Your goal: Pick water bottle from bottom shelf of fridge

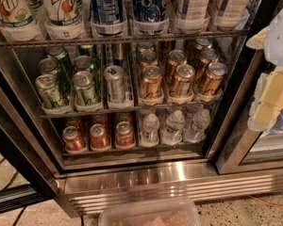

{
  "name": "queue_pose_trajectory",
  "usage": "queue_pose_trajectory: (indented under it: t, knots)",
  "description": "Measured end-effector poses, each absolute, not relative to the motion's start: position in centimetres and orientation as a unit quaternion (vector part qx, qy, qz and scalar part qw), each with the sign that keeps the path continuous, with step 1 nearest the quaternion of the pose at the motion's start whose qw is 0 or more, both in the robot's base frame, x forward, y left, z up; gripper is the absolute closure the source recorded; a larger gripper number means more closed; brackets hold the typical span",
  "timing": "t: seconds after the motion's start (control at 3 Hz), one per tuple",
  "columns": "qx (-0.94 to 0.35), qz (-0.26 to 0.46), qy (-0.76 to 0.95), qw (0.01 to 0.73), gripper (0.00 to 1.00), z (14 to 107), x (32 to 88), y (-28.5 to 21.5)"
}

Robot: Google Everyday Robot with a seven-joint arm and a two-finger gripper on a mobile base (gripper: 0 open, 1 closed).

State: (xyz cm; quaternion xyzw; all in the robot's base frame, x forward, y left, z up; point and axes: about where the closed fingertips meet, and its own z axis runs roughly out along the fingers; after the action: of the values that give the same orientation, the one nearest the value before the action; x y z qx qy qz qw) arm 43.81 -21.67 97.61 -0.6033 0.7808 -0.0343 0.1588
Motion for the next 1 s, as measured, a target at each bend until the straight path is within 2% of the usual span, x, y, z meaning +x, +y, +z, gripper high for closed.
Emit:
queue_pose_trajectory:
  t: [0.33,1.0]
  knots:
    - [-0.603,-0.034,0.781,0.159,0.00,97.6,43.8,-21.7]
    - [-0.608,-0.020,0.779,0.151,0.00,90.3,42.1,-21.7]
